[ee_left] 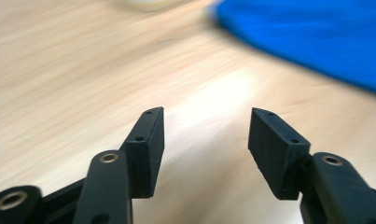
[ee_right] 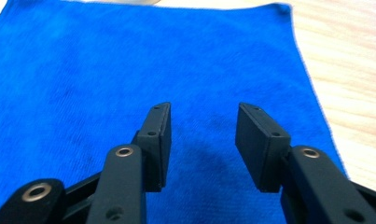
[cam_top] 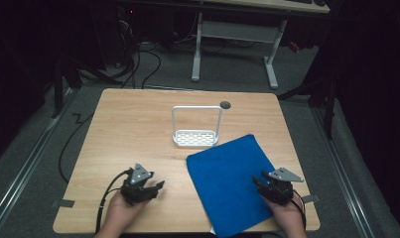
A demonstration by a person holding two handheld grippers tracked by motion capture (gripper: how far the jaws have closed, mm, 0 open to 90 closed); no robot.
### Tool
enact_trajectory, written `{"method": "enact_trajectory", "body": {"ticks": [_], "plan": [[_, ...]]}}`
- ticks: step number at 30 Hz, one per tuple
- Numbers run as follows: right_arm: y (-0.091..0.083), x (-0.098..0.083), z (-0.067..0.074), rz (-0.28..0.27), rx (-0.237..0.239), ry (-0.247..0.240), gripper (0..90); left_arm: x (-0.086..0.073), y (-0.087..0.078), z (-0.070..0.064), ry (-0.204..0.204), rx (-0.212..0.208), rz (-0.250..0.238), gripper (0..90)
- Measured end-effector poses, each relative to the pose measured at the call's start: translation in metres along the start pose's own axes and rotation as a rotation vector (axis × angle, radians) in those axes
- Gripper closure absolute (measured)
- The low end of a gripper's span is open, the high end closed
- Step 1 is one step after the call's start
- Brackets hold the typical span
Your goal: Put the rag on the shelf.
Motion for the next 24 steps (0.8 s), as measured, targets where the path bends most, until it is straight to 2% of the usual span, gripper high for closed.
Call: {"method": "enact_trajectory", "body": {"ticks": [1, 2, 3, 4, 6, 13, 16, 17, 19, 20, 24], "plan": [[0.000, 0.002, -0.001, -0.008, -0.007, 0.003, 56.4, 0.001, 0.000, 0.011, -0.064, 0.003, -0.008, 46.0], [-0.001, 0.003, -0.003, -0.019, -0.015, 0.027, 56.4, 0.002, 0.000, 0.017, -0.121, -0.007, -0.012, 45.6], [-0.001, 0.003, -0.003, -0.019, -0.015, 0.027, 56.4, 0.002, 0.000, 0.017, -0.121, -0.007, -0.012, 45.7], [-0.003, 0.004, -0.005, -0.027, -0.021, 0.026, 56.6, 0.006, 0.000, 0.020, -0.164, -0.026, -0.031, 45.6], [-0.005, 0.004, -0.006, -0.037, -0.030, 0.015, 55.8, 0.006, 0.002, 0.018, -0.153, -0.030, -0.030, 45.8], [-0.006, 0.004, -0.009, -0.038, -0.024, 0.026, 55.5, 0.006, 0.005, 0.007, -0.120, -0.051, -0.017, 45.8], [-0.004, 0.002, -0.009, -0.041, -0.008, 0.031, 55.4, 0.012, 0.003, -0.013, -0.101, -0.099, -0.028, 47.7], [-0.004, 0.002, -0.009, -0.041, -0.008, 0.031, 55.4, 0.012, 0.003, -0.013, -0.101, -0.099, -0.028, 49.4], [-0.004, 0.003, -0.009, -0.045, -0.006, 0.029, 55.9, 0.017, 0.001, -0.030, -0.097, -0.148, -0.034, 51.4], [-0.005, 0.004, -0.009, -0.050, -0.004, 0.033, 57.2, 0.022, 0.000, -0.052, -0.074, -0.191, -0.039, 58.4], [-0.005, 0.006, -0.007, -0.046, 0.000, 0.007, 59.7, 0.032, -0.002, -0.091, -0.002, -0.228, -0.068, 78.9]]}}
Point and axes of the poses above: each handheld gripper's, and its own axes: y roughly forward along the jaws, x roughly out of its top, z roughly to its left, the point moved 10 cm from there along y, roughly forward along the jaws, and after that the axes turned 11 degrees about x, right-handed, at the moved point
